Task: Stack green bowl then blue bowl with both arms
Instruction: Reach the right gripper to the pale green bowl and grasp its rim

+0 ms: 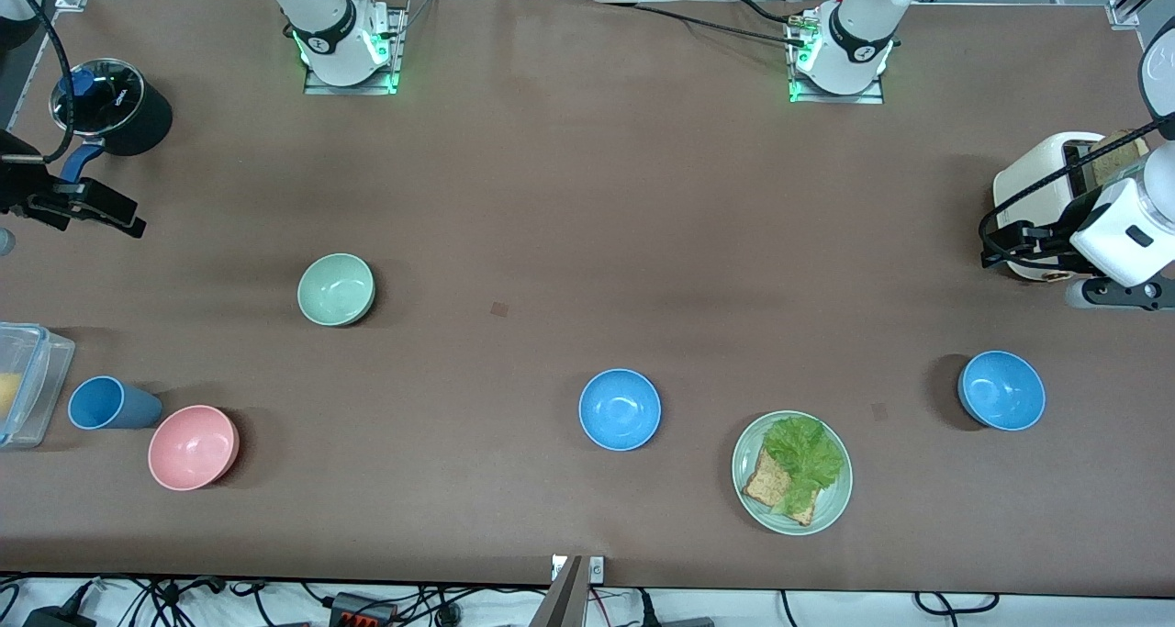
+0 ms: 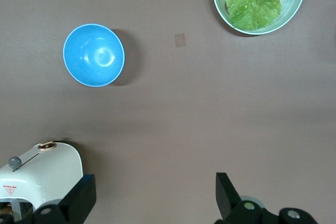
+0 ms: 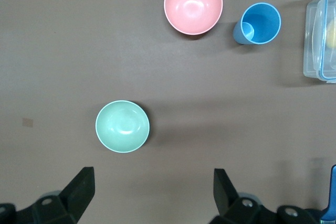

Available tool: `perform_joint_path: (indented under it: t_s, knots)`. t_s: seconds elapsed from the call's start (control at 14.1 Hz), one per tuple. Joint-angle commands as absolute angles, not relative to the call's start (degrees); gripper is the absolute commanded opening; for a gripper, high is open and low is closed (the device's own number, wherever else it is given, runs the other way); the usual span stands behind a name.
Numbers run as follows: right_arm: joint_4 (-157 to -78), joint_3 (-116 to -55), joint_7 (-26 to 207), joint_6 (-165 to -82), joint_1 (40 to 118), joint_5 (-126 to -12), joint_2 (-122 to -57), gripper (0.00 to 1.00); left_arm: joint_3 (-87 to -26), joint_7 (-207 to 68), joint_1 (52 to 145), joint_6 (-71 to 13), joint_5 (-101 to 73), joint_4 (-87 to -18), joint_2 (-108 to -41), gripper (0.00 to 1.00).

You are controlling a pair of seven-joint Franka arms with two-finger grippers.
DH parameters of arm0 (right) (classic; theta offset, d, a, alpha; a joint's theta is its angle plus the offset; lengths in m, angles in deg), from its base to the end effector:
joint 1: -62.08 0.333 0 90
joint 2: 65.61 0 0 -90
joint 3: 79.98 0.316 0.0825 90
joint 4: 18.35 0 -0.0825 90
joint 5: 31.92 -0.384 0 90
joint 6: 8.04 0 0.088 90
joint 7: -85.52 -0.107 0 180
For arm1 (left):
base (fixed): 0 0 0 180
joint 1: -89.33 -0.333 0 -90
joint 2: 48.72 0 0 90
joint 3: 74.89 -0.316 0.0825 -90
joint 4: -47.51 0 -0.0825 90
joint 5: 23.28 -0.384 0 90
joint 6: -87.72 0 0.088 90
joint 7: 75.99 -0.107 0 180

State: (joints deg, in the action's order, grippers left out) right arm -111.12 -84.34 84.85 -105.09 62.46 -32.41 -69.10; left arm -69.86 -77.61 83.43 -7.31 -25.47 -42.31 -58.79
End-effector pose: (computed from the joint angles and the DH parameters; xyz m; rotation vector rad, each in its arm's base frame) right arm 0.5805 -0.0383 0.5779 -3.1354 0.1286 -0.0221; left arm 0.6072 0.0169 0.5313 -3.1180 0.0270 0.1320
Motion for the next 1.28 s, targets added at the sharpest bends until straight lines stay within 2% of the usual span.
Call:
perform_joint_path:
  t_s: [0.0,0.64,0.92,1.21]
  knots:
    - [-112.39,-84.11,86.31,-104.98,62.52,-31.57,-67.45,1.00,-69.44,-77.66,82.65,-6.41,-23.29,-40.91,-59.27,1.00]
    - [-112.39,-84.11,86.23,-105.51,62.60,-31.40,-68.41,1.00,-69.53,-77.57,82.74,-6.06,-23.10,-41.08,-59.36,1.00]
    - [-112.92,-84.02,86.31,-106.56,62.60,-32.28,-74.91,1.00,-69.53,-77.66,82.74,-6.06,-23.02,-41.08,-59.62,1.00]
    - [-113.01,-84.02,85.97,-110.06,65.24,-31.92,-84.56,1.00,-69.53,-77.57,82.74,-5.97,-23.02,-41.08,-59.62,1.00]
